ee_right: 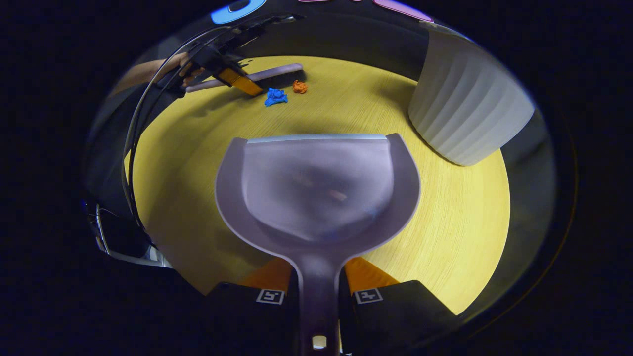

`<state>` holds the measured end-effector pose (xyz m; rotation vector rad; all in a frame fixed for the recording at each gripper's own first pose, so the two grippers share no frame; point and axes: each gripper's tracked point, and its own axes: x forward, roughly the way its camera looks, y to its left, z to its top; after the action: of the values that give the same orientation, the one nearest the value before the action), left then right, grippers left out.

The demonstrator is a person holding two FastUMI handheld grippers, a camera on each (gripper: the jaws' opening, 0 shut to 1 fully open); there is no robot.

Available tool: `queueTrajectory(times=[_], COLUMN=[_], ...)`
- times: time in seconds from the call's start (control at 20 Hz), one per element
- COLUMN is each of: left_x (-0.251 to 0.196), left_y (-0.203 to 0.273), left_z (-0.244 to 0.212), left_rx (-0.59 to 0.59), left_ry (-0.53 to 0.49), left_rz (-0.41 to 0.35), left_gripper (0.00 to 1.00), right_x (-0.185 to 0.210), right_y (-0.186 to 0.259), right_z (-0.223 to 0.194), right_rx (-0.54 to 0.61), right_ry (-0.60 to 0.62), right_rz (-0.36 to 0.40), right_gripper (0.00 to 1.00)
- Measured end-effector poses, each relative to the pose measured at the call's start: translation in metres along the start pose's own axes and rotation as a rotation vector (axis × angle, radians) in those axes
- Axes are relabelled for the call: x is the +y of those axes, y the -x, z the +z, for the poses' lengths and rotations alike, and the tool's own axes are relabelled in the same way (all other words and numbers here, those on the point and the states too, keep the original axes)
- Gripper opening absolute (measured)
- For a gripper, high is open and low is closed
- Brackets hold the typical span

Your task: Pick up the small broom and dustpan from the desktop, sweep the trash into the dustpan with the broom, and then empty the trash into the garbage bin.

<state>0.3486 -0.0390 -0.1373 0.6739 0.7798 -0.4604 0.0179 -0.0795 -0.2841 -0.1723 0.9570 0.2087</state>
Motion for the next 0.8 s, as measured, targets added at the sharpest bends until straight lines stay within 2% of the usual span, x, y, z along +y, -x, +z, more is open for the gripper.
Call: queueTrajectory(times=[0.2,0.25,0.3,0.45,0.5,0.55,0.6,0.65,0.7,0.75,0.8], left_x=[-0.036,-0.045,-0.058,-0.1,-0.118,-0.136,-0.154,-0.164,-0.176,-0.186,-0.194], left_y=[-0.006,-0.003,0.001,0.005,0.01,0.016,0.021,0.029,0.032,0.037,0.04], left_z=[0.008,0.01,0.011,0.008,0.009,0.01,0.008,0.007,0.008,0.01,0.009], left_rx=[0.017,0.021,0.027,0.06,0.067,0.074,0.087,0.096,0.096,0.096,0.094], left_ry=[-0.132,-0.16,-0.185,-0.24,-0.252,-0.26,-0.266,-0.273,-0.266,-0.243,-0.21], left_rz=[-0.102,-0.128,-0.153,-0.219,-0.258,-0.305,-0.351,-0.387,-0.414,-0.443,-0.468], left_gripper=[0.29,0.29,0.29,0.29,0.29,0.29,0.29,0.27,0.29,0.28,0.27], right_x=[0.001,0.0,-0.001,-0.001,-0.001,-0.001,0.0,0.001,0.002,0.002,0.001], right_y=[-0.002,-0.002,-0.002,-0.002,-0.002,-0.002,-0.001,-0.001,0.001,0.0,0.0], right_z=[-0.002,-0.003,-0.004,-0.005,-0.006,-0.006,-0.006,-0.006,-0.005,-0.008,-0.011], right_rx=[0.026,0.028,0.03,0.028,0.03,0.032,0.033,0.027,0.017,0.014,0.013], right_ry=[0.016,0.02,0.024,0.047,0.056,0.066,0.075,0.08,0.081,0.081,0.082], right_rz=[0.003,0.003,0.003,0.004,0.005,0.006,0.006,0.007,0.008,0.011,0.013], right_gripper=[0.36,0.41,0.36,0.36,0.36,0.32,0.36,0.36,0.37,0.33,0.36])
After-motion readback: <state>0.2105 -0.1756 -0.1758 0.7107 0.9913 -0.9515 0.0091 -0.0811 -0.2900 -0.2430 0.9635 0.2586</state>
